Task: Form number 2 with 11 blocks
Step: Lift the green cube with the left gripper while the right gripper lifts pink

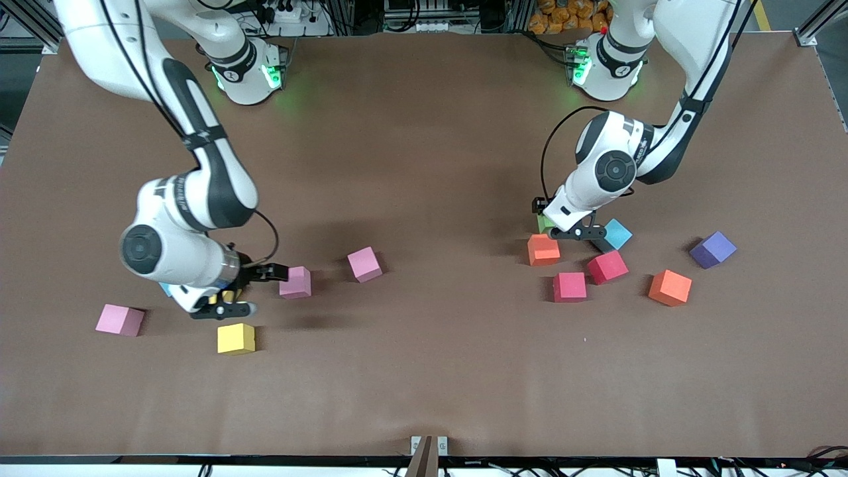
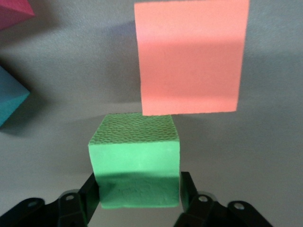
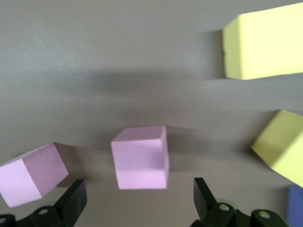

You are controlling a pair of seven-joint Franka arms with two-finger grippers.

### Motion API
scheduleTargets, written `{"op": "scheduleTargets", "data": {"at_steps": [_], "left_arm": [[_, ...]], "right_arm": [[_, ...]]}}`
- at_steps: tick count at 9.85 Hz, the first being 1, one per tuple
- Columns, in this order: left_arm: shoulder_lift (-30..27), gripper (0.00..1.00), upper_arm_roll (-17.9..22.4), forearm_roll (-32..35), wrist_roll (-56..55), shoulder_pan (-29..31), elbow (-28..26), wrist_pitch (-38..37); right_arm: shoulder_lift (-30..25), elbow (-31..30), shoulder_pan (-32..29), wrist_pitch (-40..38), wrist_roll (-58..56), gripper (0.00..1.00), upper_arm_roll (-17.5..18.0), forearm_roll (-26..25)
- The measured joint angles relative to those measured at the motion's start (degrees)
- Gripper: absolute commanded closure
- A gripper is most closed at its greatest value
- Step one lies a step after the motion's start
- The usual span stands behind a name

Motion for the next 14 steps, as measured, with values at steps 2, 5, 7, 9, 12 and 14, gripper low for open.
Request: {"op": "scheduleTargets", "data": {"at_steps": [2, 5, 7, 9, 12, 14], "left_arm": [[0.34, 1.00, 0.07, 0.00, -0.18, 0.06, 0.70, -0.18], [-0.58, 1.00, -1.86, 0.00, -8.87, -1.23, 3.94, -2.53], [-1.38, 1.00, -8.75, -0.02, -25.05, -4.10, 8.33, -7.02], [-1.37, 1.00, -13.23, -2.14, -36.08, -8.02, 9.75, -7.95], [0.13, 1.00, -18.97, -2.78, -37.43, -11.59, 9.54, -8.34], [2.15, 1.00, -19.79, -1.01, -36.46, -15.47, 9.63, -8.26]], "right_arm": [[2.17, 0.04, 0.67, 2.30, 0.33, 0.00, -0.03, 0.01], [5.45, -0.01, 0.71, 4.61, 0.33, 0.00, -0.04, 0.01], [6.93, -0.92, 0.91, 7.72, 0.33, 0.00, -0.02, 0.01], [7.44, -1.99, 1.58, 8.90, 0.34, 0.00, 0.00, 0.01], [7.50, -2.20, 1.83, 8.90, 0.36, 0.19, 0.02, 0.02], [7.50, -2.26, 2.07, 8.81, 0.36, 0.60, 0.05, 0.02]]}}
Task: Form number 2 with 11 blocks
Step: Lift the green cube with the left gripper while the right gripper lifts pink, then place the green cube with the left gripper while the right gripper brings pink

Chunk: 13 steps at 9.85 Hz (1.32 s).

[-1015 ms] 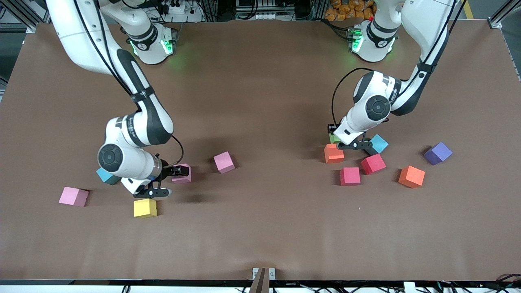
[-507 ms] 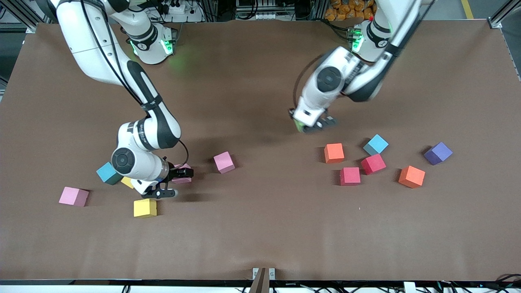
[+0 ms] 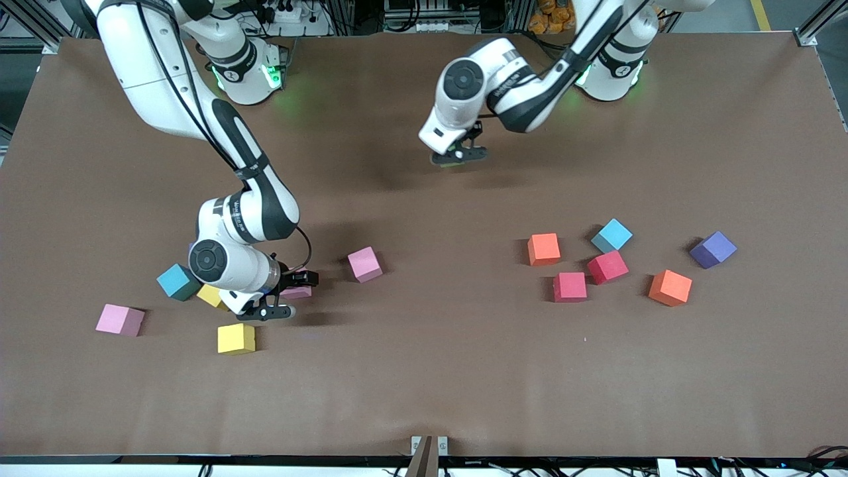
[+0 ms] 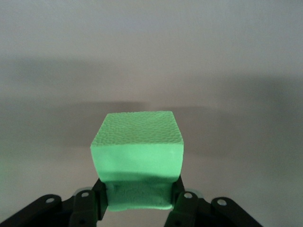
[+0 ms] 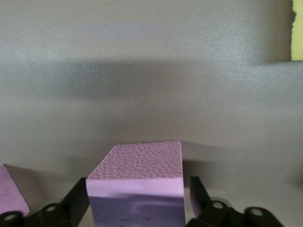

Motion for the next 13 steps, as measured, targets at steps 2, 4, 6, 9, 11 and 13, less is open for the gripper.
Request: {"op": "scheduleTargets", "data": {"at_steps": [2, 4, 6, 9, 11, 13], "left_arm": [[2.59, 1.00, -0.02, 0.93, 1.72, -3.40, 1.30, 0.23], [5.64, 1.00, 0.00, 2.43, 2.54, -5.04, 3.19, 0.27], [7.63, 1.00, 0.00, 2.43, 2.55, -5.79, 4.23, 0.27], [9.50, 1.00, 0.01, 2.43, 0.17, -6.32, 4.23, 1.45], [11.22, 1.00, 0.13, 2.44, -1.81, -6.62, 4.23, 2.82], [11.98, 0.01, 0.34, 2.50, -2.01, -6.64, 4.25, 3.14]], "right_arm": [[-0.11, 0.12, 0.17, -0.13, -0.85, 0.86, 0.01, -0.01], [-1.19, 0.94, 0.62, -2.14, -4.98, 0.87, 0.05, -0.01], [-3.93, 1.82, 0.89, -6.36, -6.39, 0.87, 0.12, -0.01], [-10.15, 2.04, 3.46, -13.57, -10.96, 0.87, 1.01, -0.27], [-12.93, 0.42, 5.43, -15.09, -17.85, 0.87, 1.16, -1.27], [-15.68, -2.68, 7.84, -15.08, -22.25, 0.87, 1.28, -4.63]]}}
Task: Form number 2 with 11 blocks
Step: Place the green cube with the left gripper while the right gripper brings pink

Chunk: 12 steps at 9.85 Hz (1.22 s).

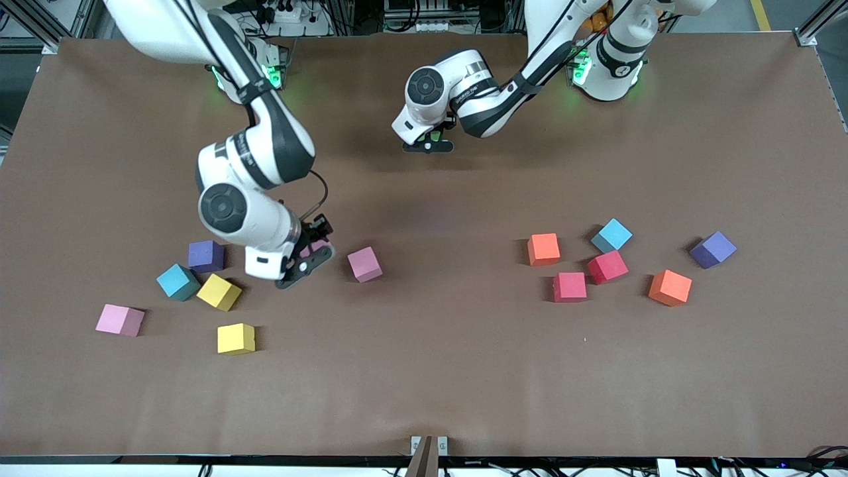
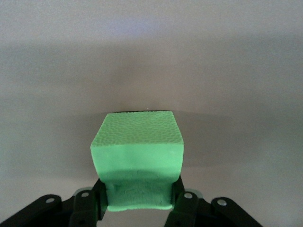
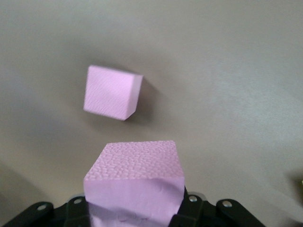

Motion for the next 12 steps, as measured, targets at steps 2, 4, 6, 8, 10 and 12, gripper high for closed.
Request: {"op": "scheduleTargets", "data": {"at_steps": [2, 4, 6, 8, 10, 12], "left_arm": [[0.26, 0.00, 0.02, 1.23, -0.03, -0.25, -0.09, 0.25], [0.07, 0.00, -0.01, 2.07, -0.09, -0.36, -0.05, 0.67], [-1.91, 0.00, -0.12, 2.58, -0.10, -0.32, -0.64, 0.72], [-6.79, 0.00, -0.33, 2.57, -0.31, 0.92, -3.76, 0.69], [-13.40, 0.00, -0.78, 0.81, -0.46, 4.68, -6.23, -0.01], [-19.51, 0.00, -0.60, -0.06, -0.13, 9.77, -6.55, -5.02]], "right_arm": [[-3.53, -3.69, 3.64, 0.17, -0.51, 0.87, 0.31, -1.98], [-6.75, -8.08, 7.63, 3.09, -1.16, 0.87, 0.64, -3.36], [-8.74, -12.78, 12.20, 7.40, -1.32, 0.87, 0.76, -4.32], [-10.53, -15.73, 13.89, 9.18, -2.62, 0.87, 0.79, -5.33], [-12.54, -18.27, 13.94, 10.49, -5.63, 0.87, 0.72, -5.37], [-15.14, -23.59, 14.93, 15.06, -7.53, 0.87, 0.80, -5.38]]}}
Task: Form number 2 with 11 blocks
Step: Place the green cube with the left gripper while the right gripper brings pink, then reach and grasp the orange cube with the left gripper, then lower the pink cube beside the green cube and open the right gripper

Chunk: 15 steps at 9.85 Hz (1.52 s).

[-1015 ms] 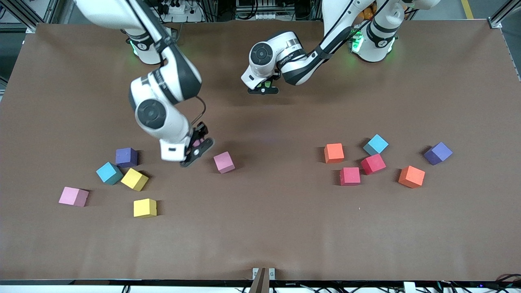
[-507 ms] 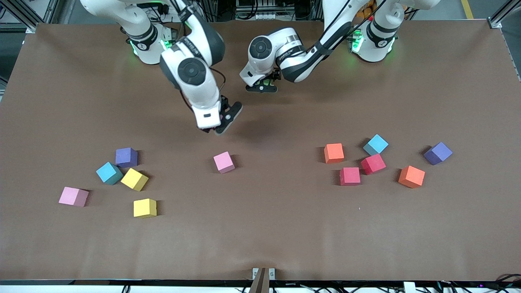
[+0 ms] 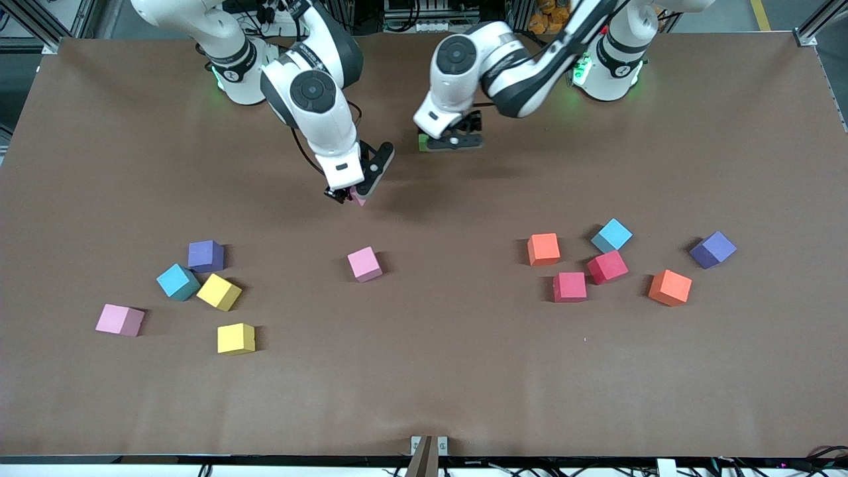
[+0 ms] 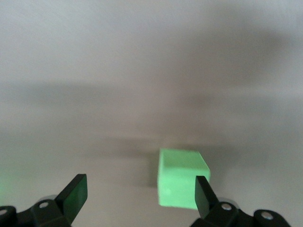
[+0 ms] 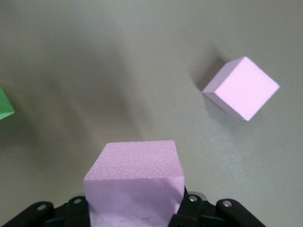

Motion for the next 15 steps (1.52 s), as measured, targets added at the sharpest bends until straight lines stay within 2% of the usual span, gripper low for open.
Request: {"op": "scheduleTargets", "data": {"at_steps": [1, 2, 5, 6, 11, 13, 15], "left_arm": [[-2.39, 0.00, 1.27, 0.00, 1.39, 2.40, -0.14, -2.47], [-3.96, 0.00, 5.05, 0.12, 4.67, 3.60, -0.40, -3.24], [-4.65, 0.00, 19.88, 1.19, 22.83, 5.73, 0.63, -3.17], [-4.09, 0.00, 23.30, 1.19, 27.86, 6.03, 2.23, -3.16], [7.92, 0.00, 29.58, 1.20, 31.48, 3.70, 13.11, -2.69], [12.28, 0.00, 30.75, 1.20, 31.47, 2.82, 15.59, -2.16], [14.24, 0.00, 31.87, 1.20, 31.02, 1.95, 16.57, -1.94]], "right_arm": [[-1.11, -2.88, 1.80, 2.53, -0.21, 0.87, 0.04, -0.01], [-1.85, -5.00, 4.26, 4.22, -0.21, 0.87, 0.08, -0.02], [-2.00, -7.48, 11.51, 5.87, -0.20, 0.87, 0.07, -0.02], [-1.76, -8.34, 13.44, 6.60, -0.16, 0.87, 0.06, -0.02], [4.58, -9.97, 19.36, 11.19, 5.29, 0.89, -0.01, -0.02], [6.56, -9.95, 20.87, 12.96, 7.07, 0.89, -0.02, -0.02], [7.86, -9.94, 22.70, 15.10, 7.65, 0.90, -0.04, -0.02]]}}
